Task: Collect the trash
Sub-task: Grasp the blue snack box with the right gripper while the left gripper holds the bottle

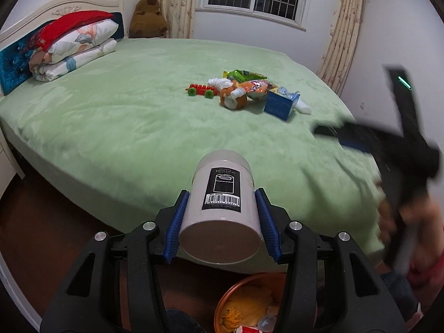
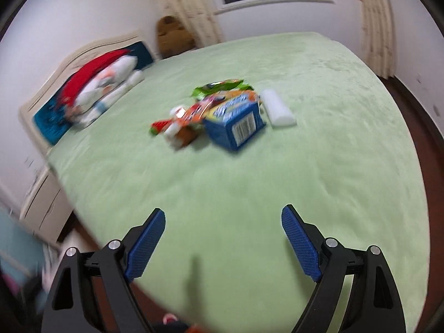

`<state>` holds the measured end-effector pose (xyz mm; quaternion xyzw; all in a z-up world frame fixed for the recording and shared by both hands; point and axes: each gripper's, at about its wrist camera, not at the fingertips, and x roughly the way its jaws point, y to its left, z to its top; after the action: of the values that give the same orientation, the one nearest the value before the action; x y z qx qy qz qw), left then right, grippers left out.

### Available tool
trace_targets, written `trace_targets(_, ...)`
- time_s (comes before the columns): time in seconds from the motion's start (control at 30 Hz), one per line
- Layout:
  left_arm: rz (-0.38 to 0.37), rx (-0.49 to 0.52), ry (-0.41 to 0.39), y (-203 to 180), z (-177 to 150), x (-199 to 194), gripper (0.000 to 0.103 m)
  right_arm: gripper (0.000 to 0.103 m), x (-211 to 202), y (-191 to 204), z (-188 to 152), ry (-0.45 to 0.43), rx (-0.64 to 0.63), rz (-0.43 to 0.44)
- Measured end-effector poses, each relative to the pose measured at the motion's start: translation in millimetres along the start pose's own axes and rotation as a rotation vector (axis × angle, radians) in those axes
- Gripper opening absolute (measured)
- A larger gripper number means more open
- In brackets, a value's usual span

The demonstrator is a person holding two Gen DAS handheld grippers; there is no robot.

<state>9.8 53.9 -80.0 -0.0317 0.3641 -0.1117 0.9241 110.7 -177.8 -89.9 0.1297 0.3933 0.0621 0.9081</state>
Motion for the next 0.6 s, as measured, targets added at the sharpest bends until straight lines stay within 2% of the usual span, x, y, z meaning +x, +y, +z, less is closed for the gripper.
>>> trace_targets(0.17,-0.017,-0.033,0.003,14,-9,-4,0.048,0.086,50,23,40,-0.002,0.037,-0.136)
trace_targets(0.37,-0.024,-0.063,-0.010,29,-12,-8,0.048,0.086,103,38,72,0.002,0.008,-0.310)
trace_targets(0.47,-0.023,-0.077,-0.015,35,-11,-8,0.048,0.086,120,37,80,0.020,0.011,-0.367)
trace_targets(0.6,-0.020,-0.085,-0.018,39,-11,-8,0.048,0.084,128,30,85,0.029,0.030,-0.403)
